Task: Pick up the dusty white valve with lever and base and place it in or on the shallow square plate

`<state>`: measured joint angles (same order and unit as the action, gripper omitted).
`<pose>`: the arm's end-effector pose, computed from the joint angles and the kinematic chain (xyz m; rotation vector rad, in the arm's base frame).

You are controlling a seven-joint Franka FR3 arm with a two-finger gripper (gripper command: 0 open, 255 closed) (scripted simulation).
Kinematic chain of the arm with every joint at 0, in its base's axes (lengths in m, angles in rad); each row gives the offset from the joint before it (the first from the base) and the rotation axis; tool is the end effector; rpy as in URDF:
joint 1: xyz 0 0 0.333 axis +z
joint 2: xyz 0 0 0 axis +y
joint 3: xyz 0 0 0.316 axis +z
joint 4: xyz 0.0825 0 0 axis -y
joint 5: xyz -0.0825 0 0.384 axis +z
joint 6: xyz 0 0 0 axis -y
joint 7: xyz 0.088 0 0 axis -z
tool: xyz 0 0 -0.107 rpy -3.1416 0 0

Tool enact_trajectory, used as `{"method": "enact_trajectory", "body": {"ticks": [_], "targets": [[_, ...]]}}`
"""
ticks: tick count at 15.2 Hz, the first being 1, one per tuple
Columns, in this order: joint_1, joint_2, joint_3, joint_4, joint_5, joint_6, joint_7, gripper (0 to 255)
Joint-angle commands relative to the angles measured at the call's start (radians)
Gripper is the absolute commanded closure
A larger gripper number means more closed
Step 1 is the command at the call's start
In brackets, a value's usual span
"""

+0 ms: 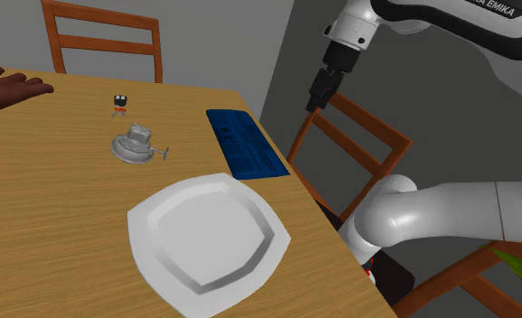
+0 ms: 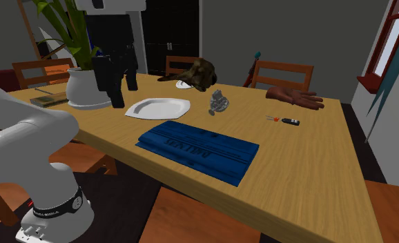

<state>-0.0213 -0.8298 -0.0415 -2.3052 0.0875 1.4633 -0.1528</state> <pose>0.2834 -0.0126 0.6183 -3.0185 -0.1700 0.0007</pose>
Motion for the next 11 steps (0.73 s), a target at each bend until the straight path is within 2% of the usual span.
{"method": "enact_trajectory", "body": {"ticks": [1,11], "targets": [[0.000,0.000,0.000,0.000,0.000,0.000,0.000,0],[0.058,0.176,0.182,0.037,0.148,0.177,0.189,0]]}}
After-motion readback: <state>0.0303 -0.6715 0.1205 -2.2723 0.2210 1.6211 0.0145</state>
